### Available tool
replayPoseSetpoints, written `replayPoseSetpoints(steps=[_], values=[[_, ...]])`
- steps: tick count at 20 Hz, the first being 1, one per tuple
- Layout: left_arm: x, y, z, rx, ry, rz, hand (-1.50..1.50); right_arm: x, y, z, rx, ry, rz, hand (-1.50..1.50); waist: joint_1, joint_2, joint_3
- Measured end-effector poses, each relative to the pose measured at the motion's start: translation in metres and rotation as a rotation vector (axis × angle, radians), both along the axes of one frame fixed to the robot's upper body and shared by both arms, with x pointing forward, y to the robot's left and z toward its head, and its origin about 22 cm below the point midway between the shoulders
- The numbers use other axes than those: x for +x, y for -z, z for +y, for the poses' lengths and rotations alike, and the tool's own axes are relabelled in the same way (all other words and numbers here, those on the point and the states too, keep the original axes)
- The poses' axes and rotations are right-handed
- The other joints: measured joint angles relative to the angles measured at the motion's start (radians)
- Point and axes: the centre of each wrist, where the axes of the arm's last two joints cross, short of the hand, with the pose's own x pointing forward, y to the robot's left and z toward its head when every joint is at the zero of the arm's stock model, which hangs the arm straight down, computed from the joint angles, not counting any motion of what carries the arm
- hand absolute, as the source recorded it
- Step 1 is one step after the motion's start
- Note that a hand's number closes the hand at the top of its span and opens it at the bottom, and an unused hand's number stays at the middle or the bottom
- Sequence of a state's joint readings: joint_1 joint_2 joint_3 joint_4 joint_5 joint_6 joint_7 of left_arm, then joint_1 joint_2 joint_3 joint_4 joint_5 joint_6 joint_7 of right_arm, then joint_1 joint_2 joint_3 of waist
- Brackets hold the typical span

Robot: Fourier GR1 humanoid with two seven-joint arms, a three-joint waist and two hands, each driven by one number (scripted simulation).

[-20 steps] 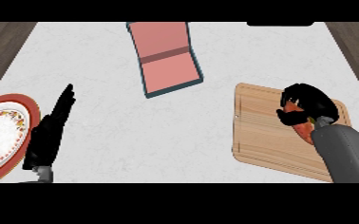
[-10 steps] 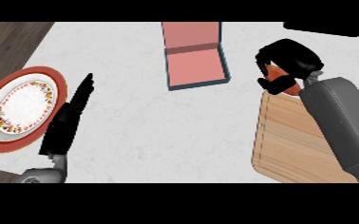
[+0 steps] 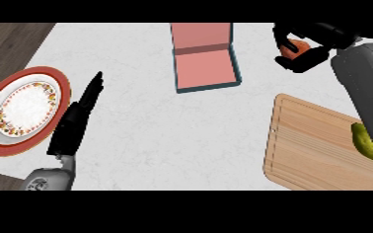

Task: Pick the sweet potato from the cutting board and place it in the cardboard box

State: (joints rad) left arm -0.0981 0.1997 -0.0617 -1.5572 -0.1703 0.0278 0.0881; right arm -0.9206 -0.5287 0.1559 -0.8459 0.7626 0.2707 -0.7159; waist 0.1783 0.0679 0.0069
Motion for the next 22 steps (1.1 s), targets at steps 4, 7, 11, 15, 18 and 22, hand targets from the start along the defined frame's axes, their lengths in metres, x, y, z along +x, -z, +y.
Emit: replayPoseSetpoints(steps=[4,7,11,15,18,22], values=[[0.002,0.002,-0.005,-0.007,0.001,0.008,0.0,0.011,-0.014,-0.001,0.169,-0.112,0.029,1.5,-0.007,-0.002,-0.001],[0.002,0.002,-0.003,-0.001,-0.005,0.008,0.0,0.018,-0.022,0.005,0.267,-0.163,0.046,1.5,-0.012,-0.007,-0.002],[0.005,0.002,-0.002,0.005,-0.017,0.013,0.0,0.027,-0.037,0.022,0.334,-0.219,0.059,1.5,-0.022,-0.013,-0.003],[0.006,0.003,-0.002,0.005,-0.023,0.021,0.0,0.035,-0.048,0.039,0.37,-0.257,0.068,1.5,-0.029,-0.017,-0.005],[0.005,0.005,-0.002,0.004,-0.029,0.025,0.0,0.04,-0.058,0.063,0.362,-0.29,0.086,1.5,-0.037,-0.022,-0.006],[0.003,0.006,-0.004,0.001,-0.05,0.029,0.0,0.044,-0.061,0.096,0.348,-0.331,0.117,1.5,-0.054,-0.03,-0.007]])
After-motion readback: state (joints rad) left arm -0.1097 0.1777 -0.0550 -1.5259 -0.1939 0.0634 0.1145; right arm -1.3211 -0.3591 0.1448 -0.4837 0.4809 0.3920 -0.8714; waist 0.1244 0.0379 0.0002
